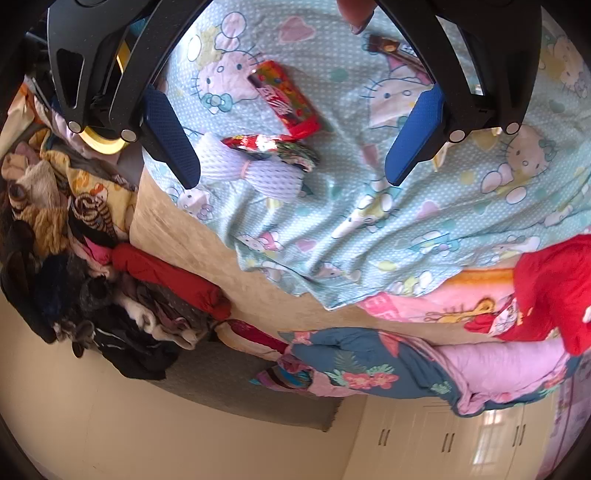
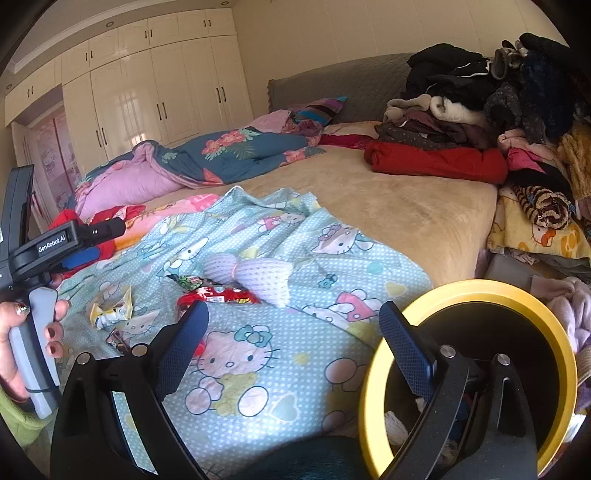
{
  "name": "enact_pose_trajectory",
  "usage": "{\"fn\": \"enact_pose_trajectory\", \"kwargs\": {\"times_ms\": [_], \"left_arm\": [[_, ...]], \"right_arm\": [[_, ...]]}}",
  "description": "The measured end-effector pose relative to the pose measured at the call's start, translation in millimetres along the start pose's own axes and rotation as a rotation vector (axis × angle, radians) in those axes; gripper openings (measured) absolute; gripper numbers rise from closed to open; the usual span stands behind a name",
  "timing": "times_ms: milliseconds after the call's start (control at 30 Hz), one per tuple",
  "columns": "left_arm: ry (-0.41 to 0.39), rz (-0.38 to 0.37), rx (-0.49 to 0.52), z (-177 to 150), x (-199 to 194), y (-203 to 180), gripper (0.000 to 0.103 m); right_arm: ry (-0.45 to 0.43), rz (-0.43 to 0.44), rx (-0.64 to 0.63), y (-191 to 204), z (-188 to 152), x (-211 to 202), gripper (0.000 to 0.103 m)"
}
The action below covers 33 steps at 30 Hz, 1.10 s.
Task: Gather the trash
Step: 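Move both tools back over the remaining trash on the blanket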
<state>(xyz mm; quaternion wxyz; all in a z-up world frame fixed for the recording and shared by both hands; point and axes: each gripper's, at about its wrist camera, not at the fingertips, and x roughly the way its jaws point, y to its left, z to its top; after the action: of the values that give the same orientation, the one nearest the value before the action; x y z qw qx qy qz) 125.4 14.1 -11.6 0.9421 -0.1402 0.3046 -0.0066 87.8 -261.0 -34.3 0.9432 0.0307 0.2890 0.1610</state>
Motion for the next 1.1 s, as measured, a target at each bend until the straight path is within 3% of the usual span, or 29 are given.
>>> {"fn": "enact_pose_trajectory", "kwargs": {"times_ms": [333,633,1000,1100], "left_arm": [[0.017,0.048,-0.028,-8.4,-3.8,39.7,0.092],[0.051,0.046,-0.075,-17.9,-8.1,74.3,0.092],[0.163,0.065,-0.142,-48.1,-7.3,116.8,0.092],[0.217,0.002,-0.177,-62.8,-4.8,124.8,0.080]], "right_arm": [[0.047,0.059,-0.040,36.0,-2.6,22.5,0.091],[0.117,0.126,-0.061,64.0,-10.3,52.5,0.091],[0.205,0.169,-0.091,86.1,-14.4,86.4,0.090],[0.250,0.182,-0.100,90.2,-18.1,100.6,0.087]]}}
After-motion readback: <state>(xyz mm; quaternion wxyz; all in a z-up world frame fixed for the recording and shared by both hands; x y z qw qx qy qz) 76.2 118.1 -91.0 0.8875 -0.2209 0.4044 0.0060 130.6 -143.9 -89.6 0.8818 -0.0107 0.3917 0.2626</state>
